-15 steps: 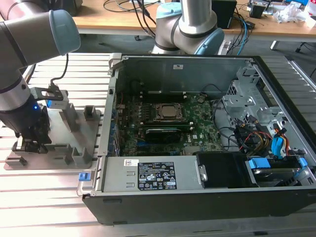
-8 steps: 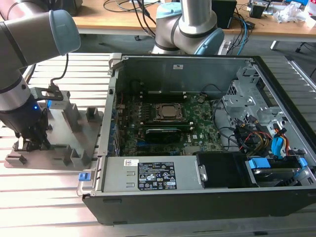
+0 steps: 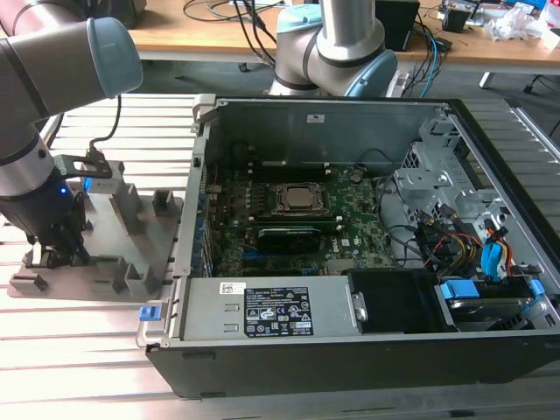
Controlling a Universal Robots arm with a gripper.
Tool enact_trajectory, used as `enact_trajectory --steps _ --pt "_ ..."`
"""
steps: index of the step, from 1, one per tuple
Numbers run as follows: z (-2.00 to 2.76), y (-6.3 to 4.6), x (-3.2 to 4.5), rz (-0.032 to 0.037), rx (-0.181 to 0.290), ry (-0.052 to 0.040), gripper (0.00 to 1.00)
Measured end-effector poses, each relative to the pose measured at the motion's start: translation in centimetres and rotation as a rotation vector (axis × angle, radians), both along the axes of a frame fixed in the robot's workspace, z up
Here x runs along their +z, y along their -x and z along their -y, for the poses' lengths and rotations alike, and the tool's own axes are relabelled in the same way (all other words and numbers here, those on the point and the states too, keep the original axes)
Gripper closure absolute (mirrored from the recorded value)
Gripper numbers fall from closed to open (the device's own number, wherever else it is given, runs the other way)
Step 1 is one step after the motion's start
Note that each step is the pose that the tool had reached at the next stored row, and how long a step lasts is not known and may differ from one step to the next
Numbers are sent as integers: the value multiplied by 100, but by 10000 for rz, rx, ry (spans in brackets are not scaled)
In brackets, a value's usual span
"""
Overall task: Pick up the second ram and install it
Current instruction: 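Pick up the second ram and move it above second insertion slot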
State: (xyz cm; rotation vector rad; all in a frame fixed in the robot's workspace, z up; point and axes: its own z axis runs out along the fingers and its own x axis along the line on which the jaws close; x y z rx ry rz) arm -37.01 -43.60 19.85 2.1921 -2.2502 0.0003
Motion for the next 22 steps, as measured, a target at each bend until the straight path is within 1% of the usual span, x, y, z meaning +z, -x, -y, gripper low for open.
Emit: enact_trajectory --steps 4,5,7,8,18,22 --pt "0 0 -1 0 -1 7 86" --pt "0 0 12 1 0 20 86" --pt "0 0 124 1 0 20 86" --pt "-1 0 141 1 -1 19 86" --pt "0 0 176 1 0 23 86" --pt "0 0 223 0 0 25 86"
